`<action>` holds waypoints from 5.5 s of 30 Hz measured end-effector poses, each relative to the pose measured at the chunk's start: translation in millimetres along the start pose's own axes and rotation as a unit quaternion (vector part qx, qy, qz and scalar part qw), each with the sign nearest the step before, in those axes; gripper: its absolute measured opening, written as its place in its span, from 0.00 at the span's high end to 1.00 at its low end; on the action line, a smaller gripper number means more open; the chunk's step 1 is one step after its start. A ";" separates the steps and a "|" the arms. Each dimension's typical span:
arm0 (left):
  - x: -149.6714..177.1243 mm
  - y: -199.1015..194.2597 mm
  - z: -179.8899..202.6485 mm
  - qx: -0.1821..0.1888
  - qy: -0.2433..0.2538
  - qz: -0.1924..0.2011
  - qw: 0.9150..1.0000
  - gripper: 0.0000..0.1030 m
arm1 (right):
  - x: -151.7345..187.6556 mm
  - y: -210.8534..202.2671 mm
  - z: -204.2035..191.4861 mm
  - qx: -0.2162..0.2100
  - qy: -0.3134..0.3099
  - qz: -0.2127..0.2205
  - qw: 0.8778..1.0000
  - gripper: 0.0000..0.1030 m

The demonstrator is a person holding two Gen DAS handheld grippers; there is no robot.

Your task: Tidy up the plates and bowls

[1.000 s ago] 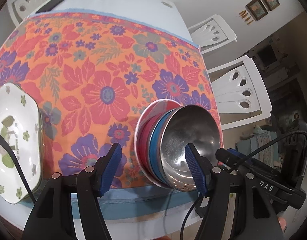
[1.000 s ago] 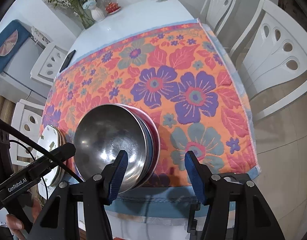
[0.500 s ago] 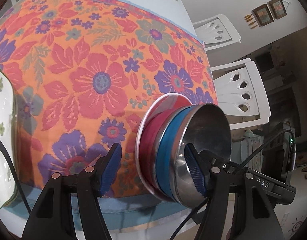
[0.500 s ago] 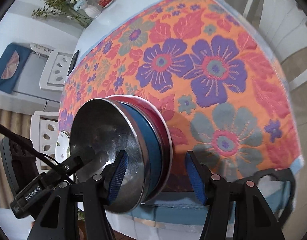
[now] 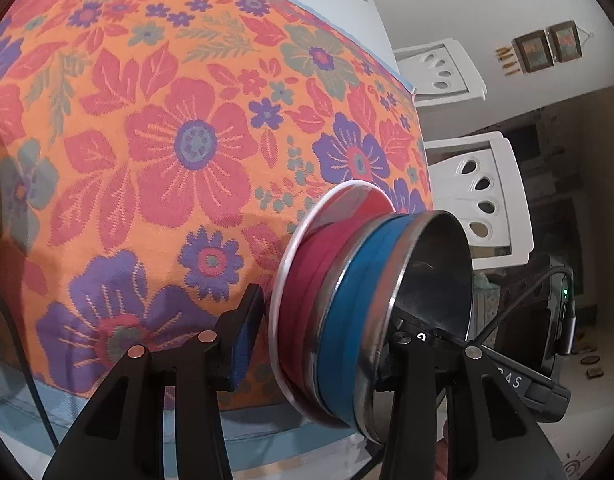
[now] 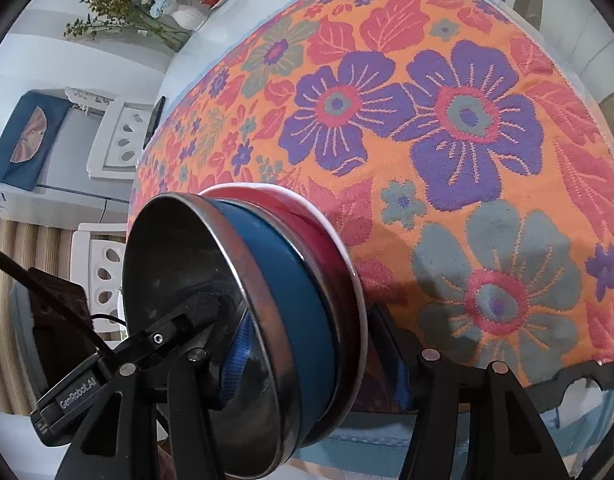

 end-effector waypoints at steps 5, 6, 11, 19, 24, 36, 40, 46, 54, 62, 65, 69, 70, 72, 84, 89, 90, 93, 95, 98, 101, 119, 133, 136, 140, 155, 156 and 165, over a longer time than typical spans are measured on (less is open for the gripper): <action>1.2 -0.3 1.5 -0.016 0.004 0.011 1.000 0.61 | 1.0 -2.5 -3.1 0.008 -0.023 0.004 1.000 0.46; 1.5 -1.4 1.2 -0.017 0.000 0.012 1.000 0.61 | 1.4 -3.2 -4.3 0.011 -0.029 0.005 1.000 0.47; 0.6 -15.9 -0.6 -0.023 -0.014 0.032 0.999 0.62 | 4.1 -7.6 -12.4 0.009 -0.044 0.004 0.999 0.48; -8.7 -66.5 0.6 -0.036 -0.015 0.076 0.996 0.62 | 7.4 -21.0 -49.4 -0.004 -0.071 0.014 0.997 0.48; -15.6 -115.9 -10.5 -0.061 -0.014 0.107 0.992 0.62 | 16.2 -25.2 -99.6 -0.016 -0.098 0.018 0.995 0.48; -24.0 -222.1 -111.0 -0.097 -0.040 0.129 0.986 0.61 | 61.7 25.9 -228.2 -0.011 -0.150 -0.006 0.989 0.49; -24.9 -232.8 -144.1 -0.094 -0.049 0.120 0.987 0.61 | 79.2 56.6 -255.9 0.003 -0.151 -0.020 0.988 0.49; -24.5 -226.3 -183.3 -0.088 -0.048 0.088 0.991 0.61 | 89.6 93.2 -269.5 0.042 -0.142 -0.029 0.989 0.49; -29.8 -204.9 -208.4 -0.067 -0.044 0.048 0.996 0.62 | 89.1 120.9 -261.3 0.083 -0.114 -0.035 0.989 0.49; -35.3 -200.0 -216.1 -0.074 -0.022 0.034 0.996 0.62 | 89.0 135.6 -255.1 0.094 -0.088 -0.044 0.991 0.49; -36.5 -200.8 -217.1 -0.070 -0.021 0.033 0.997 0.62 | 87.8 136.5 -257.4 0.096 -0.089 -0.043 0.991 0.49; -36.0 -203.3 -218.6 -0.058 -0.020 0.029 0.998 0.62 | 89.1 137.2 -258.2 0.093 -0.086 -0.047 0.991 0.49; -35.6 -204.2 -218.8 -0.056 -0.020 0.029 0.998 0.62 | 90.0 137.4 -258.1 0.092 -0.084 -0.049 0.991 0.49; -35.5 -205.4 -219.5 -0.052 -0.022 0.028 0.998 0.62 | 92.0 137.9 -257.1 0.090 -0.081 -0.052 0.991 0.49; -31.2 -217.0 -216.2 -0.051 -0.005 0.035 0.998 0.62 | 99.5 126.2 -258.0 0.089 -0.077 -0.043 0.992 0.49; -28.7 -224.7 -217.4 -0.070 0.008 0.041 0.997 0.61 | 101.4 113.6 -261.1 0.093 -0.084 -0.027 0.992 0.49; -27.9 -226.9 -218.1 -0.072 0.009 0.043 0.996 0.61 | 101.6 110.8 -262.0 0.095 -0.087 -0.023 0.991 0.49; -25.7 -233.3 -219.6 -0.073 0.004 0.049 0.996 0.61 | 103.2 101.0 -266.1 0.101 -0.099 -0.010 0.990 0.48; -24.8 -238.2 -217.9 -0.076 0.005 0.054 0.996 0.61 | 105.3 94.9 -268.6 0.103 -0.103 -0.005 0.989 0.48; -24.7 -251.4 -207.8 -0.085 0.023 0.068 0.994 0.61 | 108.6 84.6 -272.1 0.113 -0.112 0.004 0.987 0.48; -26.3 -269.0 -195.4 -0.093 0.034 0.091 0.991 0.61 | 112.8 71.7 -279.5 0.113 -0.114 0.018 0.987 0.47; -21.6 -342.8 -141.1 -0.216 0.113 0.204 0.948 0.48 | 140.9 9.7 -306.8 0.195 -0.140 0.160 0.958 0.34; -13.8 -325.9 -151.3 -0.240 0.097 0.174 0.950 0.44 | 138.8 10.4 -307.4 0.224 -0.151 0.165 0.949 0.33; -15.5 -329.4 -156.1 -0.246 0.091 0.181 0.948 0.41 | 139.2 12.6 -309.0 0.230 -0.159 0.165 0.946 0.33; -16.5 -332.3 -159.7 -0.249 0.087 0.185 0.947 0.41 | 142.2 18.9 -309.7 0.234 -0.165 0.154 0.946 0.33; -13.6 -330.8 -158.6 -0.228 0.078 0.174 0.955 0.41 | 146.4 23.7 -298.4 0.236 -0.151 0.138 0.950 0.33; -13.2 -330.2 -159.2 -0.227 0.079 0.172 0.955 0.41 | 146.8 23.5 -298.1 0.235 -0.150 0.138 0.950 0.33; -10.3 -324.9 -159.3 -0.223 0.084 0.165 0.957 0.41 | 149.7 23.6 -299.2 0.236 -0.152 0.137 0.950 0.33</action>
Point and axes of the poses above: each gripper's, at about its wrist camera, not at the fingertips, and y roughly the way its jaws point, z to its right, x to its underside, the point moved 10 cm from there along y, roughly the way its jaws point, and after that the axes turned 3 degrees about y, right-handed, at the moved point
